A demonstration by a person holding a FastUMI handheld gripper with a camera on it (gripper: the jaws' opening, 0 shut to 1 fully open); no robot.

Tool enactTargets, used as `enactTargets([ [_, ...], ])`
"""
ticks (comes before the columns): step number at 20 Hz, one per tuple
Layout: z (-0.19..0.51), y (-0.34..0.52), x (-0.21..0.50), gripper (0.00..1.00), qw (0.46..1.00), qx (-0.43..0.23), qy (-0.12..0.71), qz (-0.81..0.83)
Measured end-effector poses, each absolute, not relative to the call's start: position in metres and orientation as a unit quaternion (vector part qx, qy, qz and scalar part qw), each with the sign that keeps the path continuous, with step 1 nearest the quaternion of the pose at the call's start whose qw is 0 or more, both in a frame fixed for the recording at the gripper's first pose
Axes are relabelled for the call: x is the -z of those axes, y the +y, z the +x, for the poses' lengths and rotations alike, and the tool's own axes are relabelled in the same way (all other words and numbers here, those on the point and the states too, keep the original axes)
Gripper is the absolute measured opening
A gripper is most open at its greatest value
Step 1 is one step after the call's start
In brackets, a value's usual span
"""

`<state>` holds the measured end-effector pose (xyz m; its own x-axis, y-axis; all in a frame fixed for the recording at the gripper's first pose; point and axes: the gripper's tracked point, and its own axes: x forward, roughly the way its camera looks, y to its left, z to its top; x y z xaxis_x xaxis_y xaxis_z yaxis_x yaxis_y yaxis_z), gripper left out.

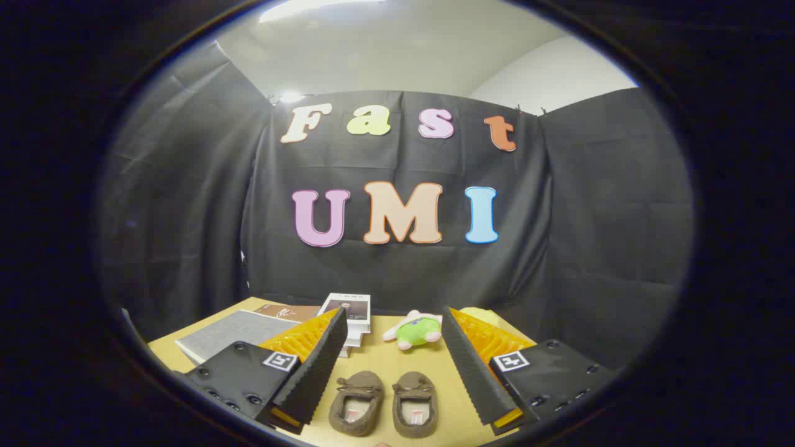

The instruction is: Open the storage box then place both shoes into the box .Put the left shoe in first, then the right shoe, with the right side of both shoes facing outward in a uniform manner.

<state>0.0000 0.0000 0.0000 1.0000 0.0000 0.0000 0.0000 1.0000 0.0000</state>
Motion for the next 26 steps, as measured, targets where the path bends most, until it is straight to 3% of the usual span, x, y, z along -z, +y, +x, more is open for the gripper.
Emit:
enactTargets([
  [26,-0.015,0.019,0.025,0.98,0.995,-0.028,0.021,0.094],
])
